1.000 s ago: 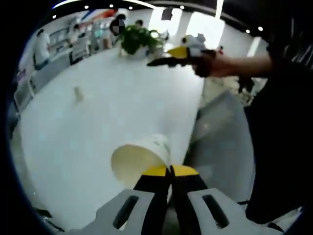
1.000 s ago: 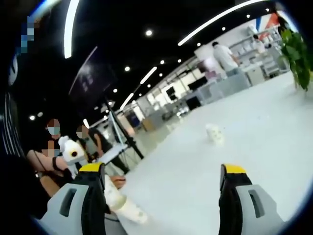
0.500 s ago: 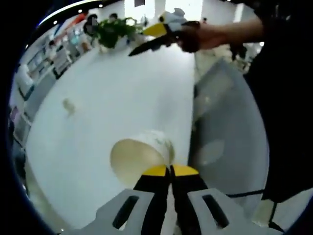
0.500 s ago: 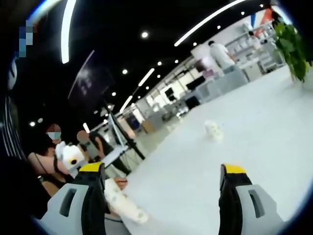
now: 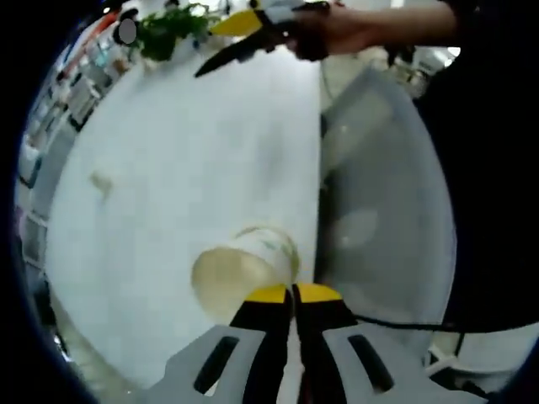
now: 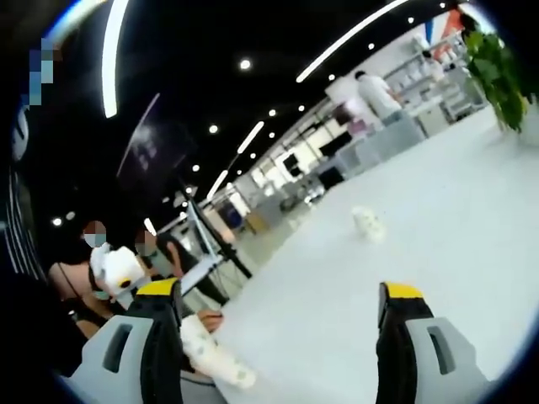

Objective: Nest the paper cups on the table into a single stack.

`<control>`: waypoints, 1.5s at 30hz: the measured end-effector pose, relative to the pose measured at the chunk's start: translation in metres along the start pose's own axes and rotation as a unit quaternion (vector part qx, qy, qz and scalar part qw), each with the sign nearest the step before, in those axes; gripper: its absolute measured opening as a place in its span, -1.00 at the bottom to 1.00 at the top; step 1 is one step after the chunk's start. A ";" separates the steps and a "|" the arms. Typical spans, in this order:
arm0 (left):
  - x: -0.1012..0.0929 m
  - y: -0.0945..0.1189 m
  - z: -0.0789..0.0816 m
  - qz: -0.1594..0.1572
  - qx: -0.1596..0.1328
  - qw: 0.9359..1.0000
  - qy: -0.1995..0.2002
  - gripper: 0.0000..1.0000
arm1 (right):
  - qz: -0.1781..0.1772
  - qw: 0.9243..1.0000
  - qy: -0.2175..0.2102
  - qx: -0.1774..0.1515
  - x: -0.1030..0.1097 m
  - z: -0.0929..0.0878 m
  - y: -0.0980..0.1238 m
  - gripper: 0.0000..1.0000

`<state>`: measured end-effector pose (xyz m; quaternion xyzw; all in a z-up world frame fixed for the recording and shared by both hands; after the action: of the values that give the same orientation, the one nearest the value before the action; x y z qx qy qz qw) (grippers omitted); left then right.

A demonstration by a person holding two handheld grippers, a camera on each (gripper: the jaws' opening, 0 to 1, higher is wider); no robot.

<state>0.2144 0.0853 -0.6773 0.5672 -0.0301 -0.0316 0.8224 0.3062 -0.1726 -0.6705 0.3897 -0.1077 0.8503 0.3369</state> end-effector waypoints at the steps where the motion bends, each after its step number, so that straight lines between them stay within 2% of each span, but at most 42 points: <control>1: 0.000 -0.002 0.000 -0.001 0.001 1.000 0.000 -1.00 | 0.000 1.000 0.000 0.000 0.000 -0.001 0.000 0.89; 6: -0.001 -0.007 0.001 -0.009 -0.011 1.000 0.013 -0.99 | 0.001 1.000 -0.013 -0.006 -0.001 -0.002 0.002 0.89; 8: -0.002 -0.011 0.000 -0.012 -0.014 1.000 -0.003 -0.98 | 0.000 1.000 -0.014 -0.010 -0.002 -0.001 0.003 0.89; 11: -0.004 -0.014 0.000 -0.018 -0.018 1.000 -0.006 -0.96 | 0.001 1.000 -0.013 -0.012 -0.002 0.000 0.003 0.89; 14: -0.006 -0.017 0.001 -0.024 -0.047 0.998 0.033 -0.93 | 0.002 1.000 -0.012 -0.012 -0.001 0.002 0.002 0.88; 21: -0.004 -0.023 -0.006 -0.025 -0.054 0.997 0.040 -0.88 | 0.000 1.000 -0.020 -0.015 -0.004 0.002 0.002 0.88; 23: -0.003 -0.023 -0.007 -0.020 -0.067 0.996 0.054 -0.87 | -0.002 1.000 -0.019 -0.012 -0.005 0.002 0.002 0.87; 28: -0.004 -0.020 -0.008 -0.015 -0.096 0.992 0.082 -0.71 | -0.003 1.000 -0.022 -0.012 -0.008 0.003 0.002 0.87; 32: 0.000 -0.014 -0.005 0.008 -0.159 0.981 0.108 -0.59 | -0.004 1.000 -0.023 -0.012 -0.009 0.006 0.001 0.87; 36: 0.002 -0.009 -0.011 0.019 -0.179 0.976 0.127 -0.48 | -0.006 1.000 -0.022 -0.011 -0.012 0.008 -0.001 0.87; 39: 0.006 -0.005 -0.014 0.034 -0.205 0.967 0.145 -0.44 | -0.006 1.000 -0.022 -0.008 -0.011 0.008 -0.001 0.87; 40: 0.007 -0.003 -0.013 0.039 -0.217 0.962 0.160 -0.40 | -0.007 1.000 -0.021 -0.006 -0.010 0.007 -0.001 0.87; 42: 0.012 0.001 -0.015 0.055 -0.232 0.957 0.164 -0.36 | -0.007 1.000 -0.019 -0.004 -0.011 0.007 -0.001 0.87; 44: 0.016 0.005 -0.015 0.068 -0.253 0.949 0.179 -0.31 | -0.007 1.000 -0.019 -0.002 -0.011 0.006 -0.001 0.87; 45: 0.017 0.007 -0.016 0.073 -0.256 0.947 0.181 -0.29 | -0.007 1.000 -0.018 0.000 -0.010 0.005 -0.002 0.87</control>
<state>0.2331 0.1009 -0.6765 0.3300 0.0866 0.1252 0.9316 0.3150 -0.1787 -0.6749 0.4063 -0.1107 0.8406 0.3408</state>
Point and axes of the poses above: the point that each gripper's makers call its tool centre point, and the gripper's own axes: y roughly backward along the fingers, x roughly to its left, z roughly out of its top, the point moved 6 cm from there along y, roughly backward along the fingers, and after that the axes turned 12 degrees about -y, right-handed, at the moved point
